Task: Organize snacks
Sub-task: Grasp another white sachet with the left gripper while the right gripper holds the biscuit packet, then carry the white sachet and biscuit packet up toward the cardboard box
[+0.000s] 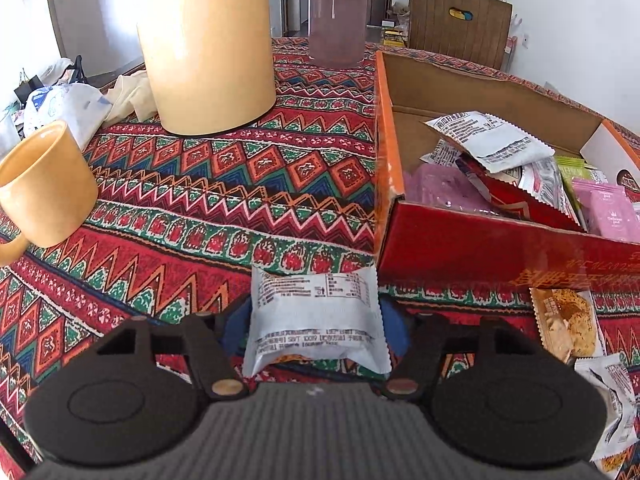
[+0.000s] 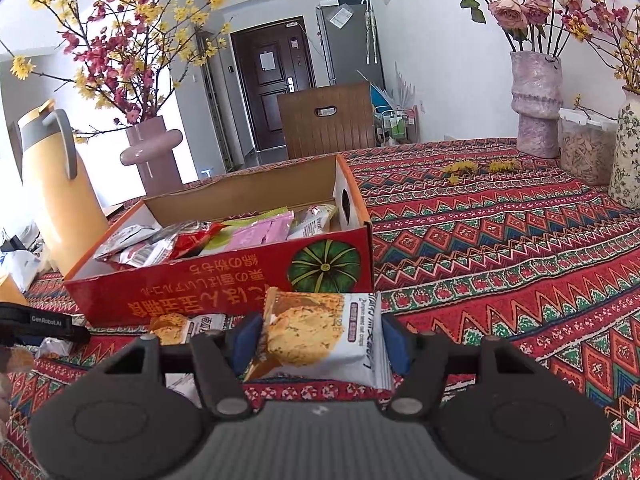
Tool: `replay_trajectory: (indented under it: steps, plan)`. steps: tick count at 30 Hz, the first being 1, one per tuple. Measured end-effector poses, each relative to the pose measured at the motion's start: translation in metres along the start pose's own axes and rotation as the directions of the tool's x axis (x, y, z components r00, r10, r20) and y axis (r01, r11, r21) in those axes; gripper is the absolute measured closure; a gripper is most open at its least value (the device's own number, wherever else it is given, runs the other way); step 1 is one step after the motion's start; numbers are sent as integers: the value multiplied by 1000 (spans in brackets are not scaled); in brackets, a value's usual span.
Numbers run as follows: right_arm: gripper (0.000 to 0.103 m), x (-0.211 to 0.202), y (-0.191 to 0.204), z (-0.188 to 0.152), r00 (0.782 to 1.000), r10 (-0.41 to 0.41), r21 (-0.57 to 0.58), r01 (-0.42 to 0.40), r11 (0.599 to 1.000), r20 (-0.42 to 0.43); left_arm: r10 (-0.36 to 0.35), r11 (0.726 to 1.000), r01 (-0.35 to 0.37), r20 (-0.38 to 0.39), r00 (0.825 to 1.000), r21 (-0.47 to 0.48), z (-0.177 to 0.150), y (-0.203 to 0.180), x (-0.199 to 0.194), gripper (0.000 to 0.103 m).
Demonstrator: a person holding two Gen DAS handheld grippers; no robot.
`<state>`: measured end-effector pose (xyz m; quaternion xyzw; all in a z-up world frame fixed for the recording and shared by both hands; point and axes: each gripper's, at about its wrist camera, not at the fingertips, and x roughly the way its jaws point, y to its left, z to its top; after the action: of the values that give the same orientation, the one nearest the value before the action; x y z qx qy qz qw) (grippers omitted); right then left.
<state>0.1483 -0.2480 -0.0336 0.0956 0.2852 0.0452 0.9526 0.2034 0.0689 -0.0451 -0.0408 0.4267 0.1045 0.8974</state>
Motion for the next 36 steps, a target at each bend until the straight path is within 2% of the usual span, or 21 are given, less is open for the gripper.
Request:
replay_trajectory:
  steps: [18, 25, 36]
  plan:
    - [39, 0, 2, -1, 1000, 8, -2, -8, 1000, -3, -12, 1000, 11, 58, 998, 19, -10, 3, -15, 41]
    - [39, 1, 2, -1, 1000, 11, -1, -11, 1000, -3, -37, 999, 37, 77, 996, 8, -18, 9, -25, 41]
    - [39, -1, 1, 1, 1000, 20, -1, -20, 1000, 9, -88, 996, 86, 171, 981, 20, -25, 10, -62, 41]
